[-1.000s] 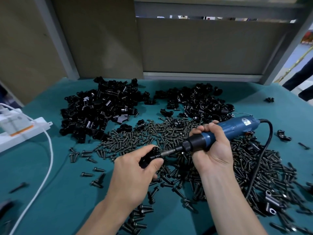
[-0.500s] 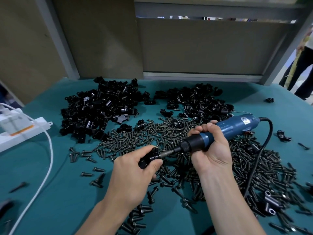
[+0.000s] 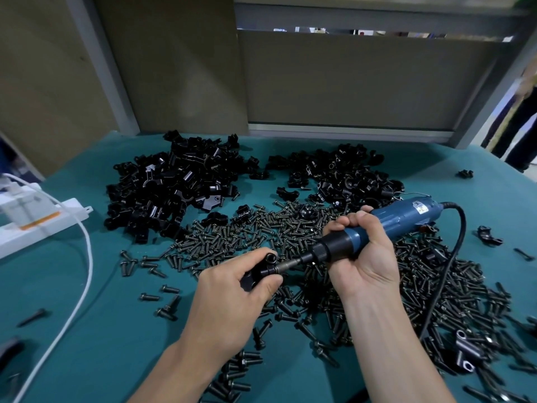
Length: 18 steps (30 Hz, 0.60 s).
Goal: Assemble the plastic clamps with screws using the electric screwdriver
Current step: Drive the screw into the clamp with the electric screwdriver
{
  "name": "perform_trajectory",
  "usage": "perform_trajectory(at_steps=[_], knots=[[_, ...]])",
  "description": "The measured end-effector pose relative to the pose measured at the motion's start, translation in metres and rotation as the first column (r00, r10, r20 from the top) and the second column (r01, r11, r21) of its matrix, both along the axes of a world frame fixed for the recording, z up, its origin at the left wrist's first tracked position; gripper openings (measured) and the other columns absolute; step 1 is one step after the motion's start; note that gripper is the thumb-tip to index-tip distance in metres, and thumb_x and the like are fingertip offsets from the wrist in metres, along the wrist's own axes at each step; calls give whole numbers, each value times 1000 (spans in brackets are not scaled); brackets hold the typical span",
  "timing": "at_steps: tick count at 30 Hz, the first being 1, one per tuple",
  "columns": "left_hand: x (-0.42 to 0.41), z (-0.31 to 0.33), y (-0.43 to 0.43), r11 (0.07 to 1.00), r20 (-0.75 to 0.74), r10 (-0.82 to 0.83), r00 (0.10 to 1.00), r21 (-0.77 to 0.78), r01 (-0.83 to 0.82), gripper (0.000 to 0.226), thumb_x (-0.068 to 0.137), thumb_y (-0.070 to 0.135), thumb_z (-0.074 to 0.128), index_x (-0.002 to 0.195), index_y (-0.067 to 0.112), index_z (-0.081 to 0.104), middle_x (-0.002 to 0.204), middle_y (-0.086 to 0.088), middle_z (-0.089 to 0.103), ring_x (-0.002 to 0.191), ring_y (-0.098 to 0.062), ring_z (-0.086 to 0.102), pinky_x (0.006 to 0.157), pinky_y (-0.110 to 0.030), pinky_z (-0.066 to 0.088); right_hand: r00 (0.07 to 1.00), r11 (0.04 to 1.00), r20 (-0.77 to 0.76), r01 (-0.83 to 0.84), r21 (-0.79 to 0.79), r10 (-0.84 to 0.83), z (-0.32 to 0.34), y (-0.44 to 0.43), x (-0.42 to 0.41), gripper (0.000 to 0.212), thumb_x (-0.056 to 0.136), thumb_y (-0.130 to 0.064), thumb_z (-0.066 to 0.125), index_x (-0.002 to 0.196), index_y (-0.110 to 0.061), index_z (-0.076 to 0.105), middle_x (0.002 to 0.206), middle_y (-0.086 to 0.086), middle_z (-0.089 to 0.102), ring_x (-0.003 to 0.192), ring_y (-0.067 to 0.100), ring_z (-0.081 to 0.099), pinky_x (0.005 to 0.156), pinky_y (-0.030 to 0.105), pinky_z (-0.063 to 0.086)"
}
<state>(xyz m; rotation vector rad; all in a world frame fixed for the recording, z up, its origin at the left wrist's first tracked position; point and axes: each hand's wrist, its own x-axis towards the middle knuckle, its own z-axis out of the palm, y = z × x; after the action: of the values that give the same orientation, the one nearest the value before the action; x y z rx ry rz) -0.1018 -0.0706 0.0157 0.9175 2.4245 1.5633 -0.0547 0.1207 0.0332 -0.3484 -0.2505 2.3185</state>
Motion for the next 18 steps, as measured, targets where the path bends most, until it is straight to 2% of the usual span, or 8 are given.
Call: perform_trajectory(at_steps=[3,5,7,9,12,13,16,18], knots=[[0,0,1,999,57,-24,998,38,22,46,91,33,77,98,76,62,74,12,75,56,-11,70,45,-22,47,999,1000,-33,-9,15,10,2,0,0,33,72,4,64,97,-17,60,68,1,55,59,14,57,62,25,51],[1,2,3,996,137,-34,990,86,23,43,93,29,75,96,71,67,77,13,75,58,-10,75,51,-20,53,997,997,-71,-11,72,17,4,1,0,33,74,3,63,99,-18,61,68,0,54,61,14,56,64,25,51],[3,5,4,993,252,-47,967,116,18,36,92,34,76,91,70,70,82,7,78,59,-16,77,66,-40,64,992,987,-120,-16,162,36,7,1,0,35,75,4,61,102,-19,61,68,0,54,62,14,56,65,26,51],[4,8,5,991,370,-91,924,121,49,13,82,53,73,91,62,75,82,-2,79,55,-23,76,75,-53,62,988,967,-142,-23,255,61,11,1,1,34,77,4,61,101,-20,66,68,0,55,63,14,56,67,26,51],[-4,11,2,979,537,-195,820,156,131,36,70,64,75,88,33,83,79,-8,80,41,-26,65,59,-35,58,991,928,-94,-50,369,91,14,3,4,27,78,1,65,79,-22,80,68,-2,57,64,12,57,68,26,51],[-8,11,1,971,578,-234,782,184,155,43,69,63,80,83,23,83,78,-9,79,37,-24,60,51,-30,55,990,923,-88,-65,380,106,13,4,5,26,78,0,66,80,-21,80,68,-2,57,65,12,57,69,26,51],[-15,9,-1,941,609,-338,717,198,275,55,60,65,92,77,15,81,75,-9,75,36,-18,56,45,-26,51,982,929,-108,-109,353,157,9,11,8,37,82,-1,63,114,-19,65,71,-2,55,68,13,55,71,27,50],[-19,9,-1,934,609,-349,712,168,314,57,56,59,94,85,11,82,77,-15,74,37,-16,55,47,-27,52,976,932,-101,-151,329,194,5,16,10,37,85,-2,61,119,-18,59,72,-2,55,68,13,56,70,26,51]])
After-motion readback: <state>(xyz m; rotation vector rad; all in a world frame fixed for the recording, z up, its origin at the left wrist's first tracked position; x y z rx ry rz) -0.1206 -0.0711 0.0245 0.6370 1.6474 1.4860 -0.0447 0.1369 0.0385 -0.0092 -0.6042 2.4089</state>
